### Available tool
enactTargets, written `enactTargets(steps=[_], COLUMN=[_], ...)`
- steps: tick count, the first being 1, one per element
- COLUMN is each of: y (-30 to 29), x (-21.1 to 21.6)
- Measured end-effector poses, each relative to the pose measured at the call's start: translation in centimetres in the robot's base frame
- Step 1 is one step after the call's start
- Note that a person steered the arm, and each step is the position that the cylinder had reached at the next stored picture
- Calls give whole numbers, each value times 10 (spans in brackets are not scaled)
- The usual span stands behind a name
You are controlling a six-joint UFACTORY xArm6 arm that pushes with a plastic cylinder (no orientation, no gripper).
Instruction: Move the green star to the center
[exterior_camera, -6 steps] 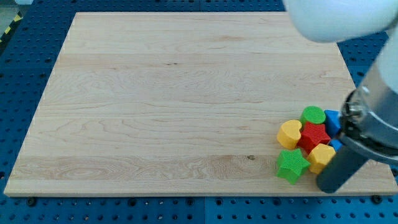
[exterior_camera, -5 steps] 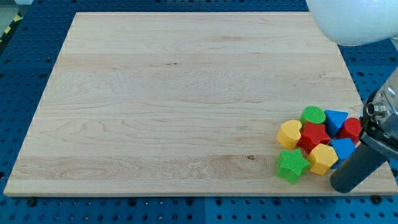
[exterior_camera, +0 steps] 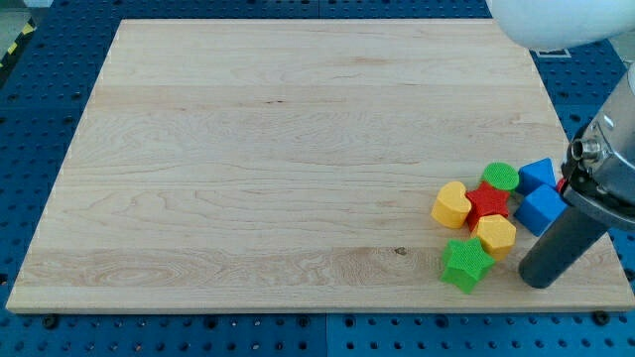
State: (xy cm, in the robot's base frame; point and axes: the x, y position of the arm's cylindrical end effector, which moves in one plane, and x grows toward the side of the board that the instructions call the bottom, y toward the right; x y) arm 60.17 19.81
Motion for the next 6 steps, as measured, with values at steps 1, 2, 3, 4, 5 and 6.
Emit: enactTargets(steps=[1,2,3,4,5,6], y=[-36,-53,-72,-106,-129,-136], x=[0,4,4,1,-12,-30])
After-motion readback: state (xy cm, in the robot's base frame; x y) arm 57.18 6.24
